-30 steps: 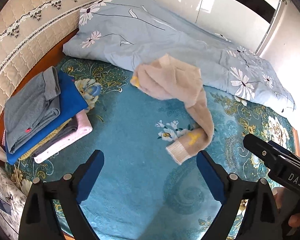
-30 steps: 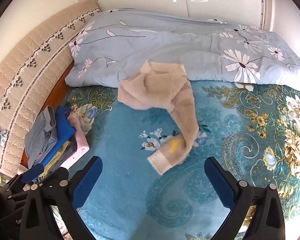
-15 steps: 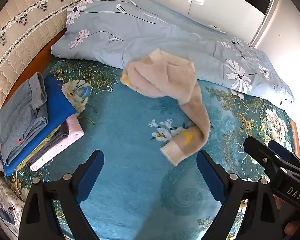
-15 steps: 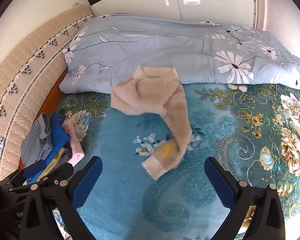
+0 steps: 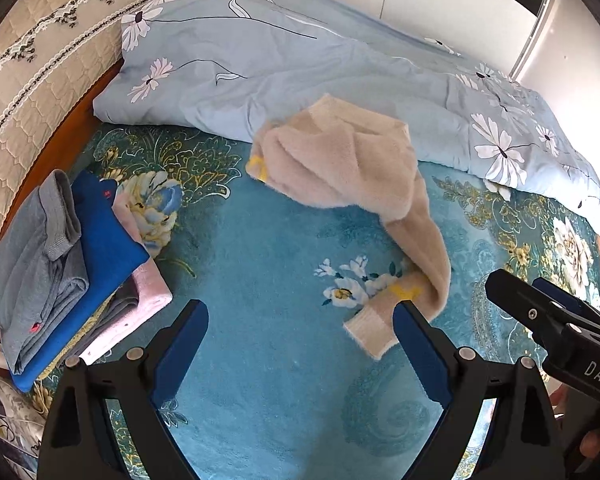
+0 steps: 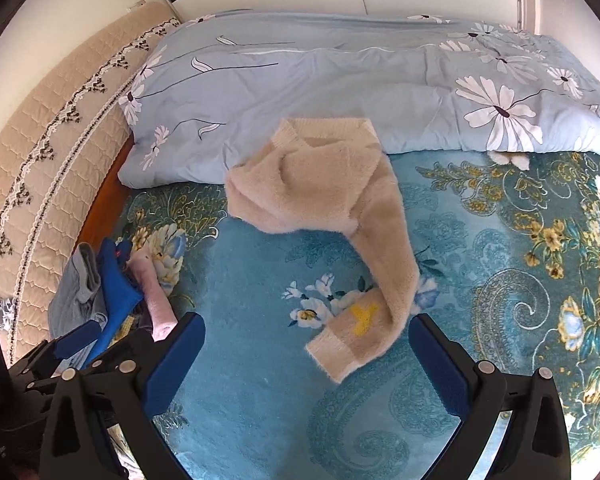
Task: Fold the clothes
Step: 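Move both grippers toward the crumpled beige sweater on the bed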
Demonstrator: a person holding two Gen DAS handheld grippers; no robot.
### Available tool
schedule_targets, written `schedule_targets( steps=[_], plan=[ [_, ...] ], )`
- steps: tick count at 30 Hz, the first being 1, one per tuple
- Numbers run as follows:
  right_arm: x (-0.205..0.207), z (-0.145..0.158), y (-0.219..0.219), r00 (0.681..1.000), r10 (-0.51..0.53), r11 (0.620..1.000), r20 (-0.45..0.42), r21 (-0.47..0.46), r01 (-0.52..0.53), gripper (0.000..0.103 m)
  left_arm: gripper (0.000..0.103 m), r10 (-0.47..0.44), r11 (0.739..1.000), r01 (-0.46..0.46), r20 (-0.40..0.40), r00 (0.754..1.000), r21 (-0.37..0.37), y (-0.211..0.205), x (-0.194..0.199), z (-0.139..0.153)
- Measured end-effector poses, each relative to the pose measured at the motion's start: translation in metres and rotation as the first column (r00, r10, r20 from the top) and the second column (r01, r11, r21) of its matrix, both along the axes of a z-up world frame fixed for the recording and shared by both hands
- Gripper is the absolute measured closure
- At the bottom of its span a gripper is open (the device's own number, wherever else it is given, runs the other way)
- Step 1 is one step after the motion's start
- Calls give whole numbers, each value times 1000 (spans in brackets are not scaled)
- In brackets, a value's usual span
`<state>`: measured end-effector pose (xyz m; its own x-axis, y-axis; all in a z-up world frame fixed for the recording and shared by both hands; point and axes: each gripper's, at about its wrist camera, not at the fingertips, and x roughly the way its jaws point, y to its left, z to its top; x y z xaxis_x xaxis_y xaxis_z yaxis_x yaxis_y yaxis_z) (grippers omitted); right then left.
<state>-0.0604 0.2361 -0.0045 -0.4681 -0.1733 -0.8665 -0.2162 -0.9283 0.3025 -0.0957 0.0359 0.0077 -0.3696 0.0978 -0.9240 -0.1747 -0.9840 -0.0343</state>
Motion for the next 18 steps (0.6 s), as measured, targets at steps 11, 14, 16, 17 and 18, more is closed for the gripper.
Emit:
schedule_targets(
  steps=[11,14,16,17,18],
  plan=[
    [-34,-20,2,999,51,998,1,42,-51,0,9,-26,1000,25,24,999,14,13,-40,-23],
    [-39,-25,4,998,63,997,-2,50,-63,0,9,-43,999,43,34,998,9,17,-46,-30],
    [-42,-28,4,998,70,996,-3,51,-70,0,9,-46,999,45,41,998,8,19,-50,-34],
    [-44,-29,4,997,73,996,-1,54,-72,0,9,-46,999,45,43,998,8,19,-52,-36],
    [-45,-31,4,997,72,996,3,57,-72,0,9,-45,999,45,45,998,7,20,-54,-38]
  ],
)
